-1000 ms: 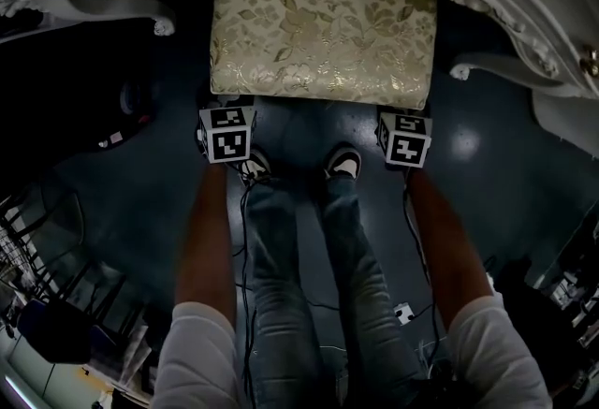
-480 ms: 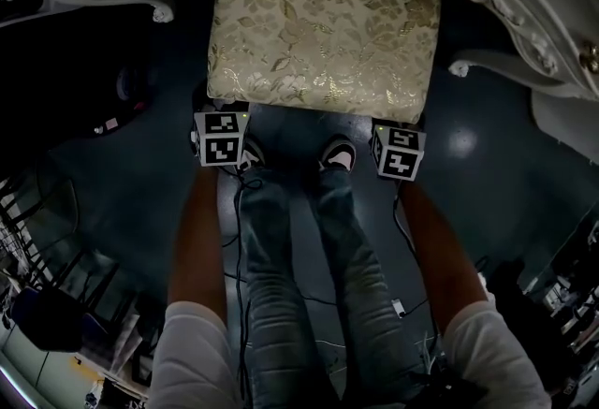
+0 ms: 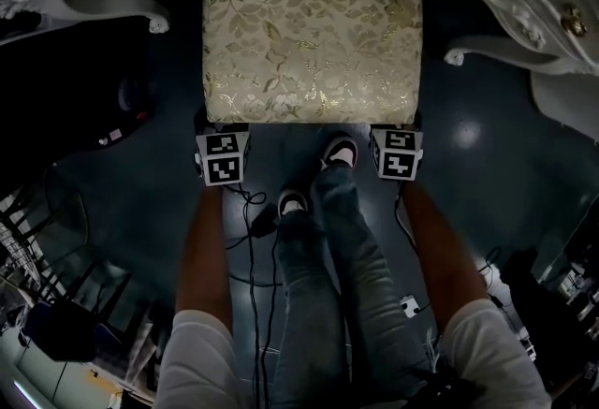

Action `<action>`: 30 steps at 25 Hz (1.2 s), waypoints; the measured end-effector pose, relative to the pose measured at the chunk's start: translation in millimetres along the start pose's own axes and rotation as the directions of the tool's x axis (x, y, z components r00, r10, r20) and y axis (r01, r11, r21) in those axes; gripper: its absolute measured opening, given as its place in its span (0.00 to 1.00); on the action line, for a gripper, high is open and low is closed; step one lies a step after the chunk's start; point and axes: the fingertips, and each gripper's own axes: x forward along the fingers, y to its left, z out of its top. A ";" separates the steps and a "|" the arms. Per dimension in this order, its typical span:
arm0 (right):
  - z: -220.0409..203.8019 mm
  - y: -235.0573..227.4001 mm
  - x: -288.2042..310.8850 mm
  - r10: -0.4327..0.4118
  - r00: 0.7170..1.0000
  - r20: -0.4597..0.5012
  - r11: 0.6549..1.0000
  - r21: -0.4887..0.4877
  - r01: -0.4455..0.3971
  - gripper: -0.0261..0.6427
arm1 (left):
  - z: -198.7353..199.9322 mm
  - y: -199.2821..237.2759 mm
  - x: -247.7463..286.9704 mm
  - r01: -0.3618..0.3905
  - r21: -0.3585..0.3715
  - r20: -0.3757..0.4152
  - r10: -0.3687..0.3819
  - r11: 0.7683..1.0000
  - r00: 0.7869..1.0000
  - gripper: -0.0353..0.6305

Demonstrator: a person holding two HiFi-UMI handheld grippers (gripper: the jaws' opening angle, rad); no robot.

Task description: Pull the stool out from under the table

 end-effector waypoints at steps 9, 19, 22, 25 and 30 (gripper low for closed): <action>-0.4 1.1 -2.8 0.009 1.000 -0.015 1.000 0.013 -0.009 0.38 | -0.4 -1.0 -3.7 0.060 0.025 -0.012 -0.060 0.998 0.998 0.42; -0.3 3.1 10.7 0.014 1.000 0.025 1.000 0.017 -0.015 0.38 | 2.5 5.4 3.6 0.051 0.047 0.049 -0.053 0.998 0.997 0.42; -4.9 4.0 5.7 0.011 1.000 0.011 1.000 0.025 -0.012 0.38 | 1.7 4.8 1.8 0.063 0.054 0.032 -0.064 0.997 0.997 0.42; -3.9 6.9 6.1 0.020 1.000 0.016 0.999 0.033 -0.020 0.38 | 3.1 5.7 -0.1 0.060 0.060 0.022 -0.061 0.996 0.998 0.42; 1.7 9.8 11.2 0.015 0.998 0.057 0.999 0.041 -0.017 0.38 | 7.1 9.0 3.6 0.049 0.070 0.044 -0.053 0.996 0.998 0.42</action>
